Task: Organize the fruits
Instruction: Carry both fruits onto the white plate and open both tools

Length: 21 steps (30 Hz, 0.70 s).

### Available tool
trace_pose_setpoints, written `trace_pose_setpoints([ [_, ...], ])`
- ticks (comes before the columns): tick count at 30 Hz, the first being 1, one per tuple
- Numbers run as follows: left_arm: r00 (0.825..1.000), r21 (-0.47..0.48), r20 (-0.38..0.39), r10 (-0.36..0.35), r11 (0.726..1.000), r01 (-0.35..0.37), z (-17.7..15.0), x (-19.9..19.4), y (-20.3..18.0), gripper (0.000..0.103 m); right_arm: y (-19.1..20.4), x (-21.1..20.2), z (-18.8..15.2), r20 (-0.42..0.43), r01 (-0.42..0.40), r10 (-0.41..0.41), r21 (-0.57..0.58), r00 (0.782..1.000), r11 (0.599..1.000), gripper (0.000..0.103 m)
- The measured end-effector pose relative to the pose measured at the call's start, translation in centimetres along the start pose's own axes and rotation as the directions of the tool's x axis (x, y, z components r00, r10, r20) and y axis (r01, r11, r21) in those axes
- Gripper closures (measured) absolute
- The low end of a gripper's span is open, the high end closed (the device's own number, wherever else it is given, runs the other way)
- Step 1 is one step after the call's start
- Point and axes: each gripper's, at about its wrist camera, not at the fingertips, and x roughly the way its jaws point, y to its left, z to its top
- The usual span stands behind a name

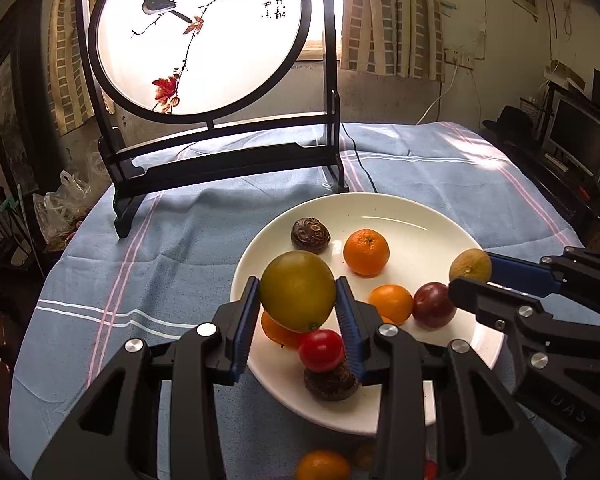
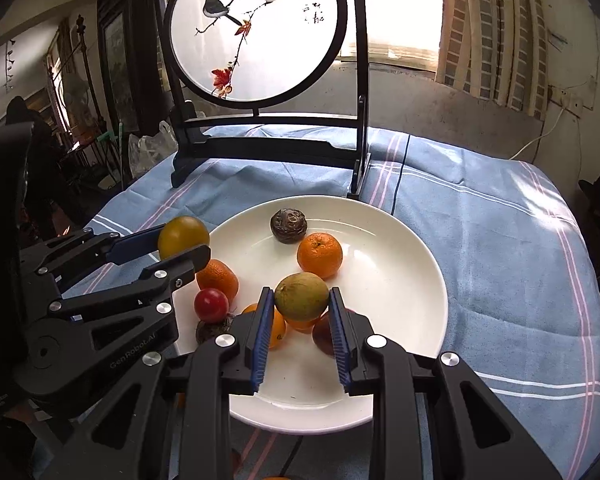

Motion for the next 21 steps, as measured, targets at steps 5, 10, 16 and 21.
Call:
trace_pose_setpoints([
  [5, 1.0, -0.009, 0.015, -0.004, 1.0, 0.004, 0.1, 0.0, -0.3, 0.066, 0.1, -0.3, -0.4, 0.034, -0.018, 0.017, 0.027, 0.999, 0.999, 0.075],
  [10, 1.0, 0.025, 0.015, 0.005, 1.0, -0.005, 0.0, 0.4, -0.7, 0.066, -0.1, 0.3, -0.4, 0.044, 0.004, -0.005, 0.031, 0.999, 1.0, 0.075],
  [16, 1.0, 0.042, -0.012, 0.006, 0.999, -0.005, 0.4, 1.6, -1.0, 0.066, -0.5, 1.8, 0.2, 0.025, 0.056, -0.056, 0.027, 0.998, 0.998, 0.075],
  [21, 0.999, 0.029, -0.032, 0.002, 1.0, -0.001, 0.2, 2.6, -0.8, 0.065, -1.5, 3.0, 0.3, 0.016, 0.053, -0.054, 0.064, 0.998, 0.997, 0.075],
])
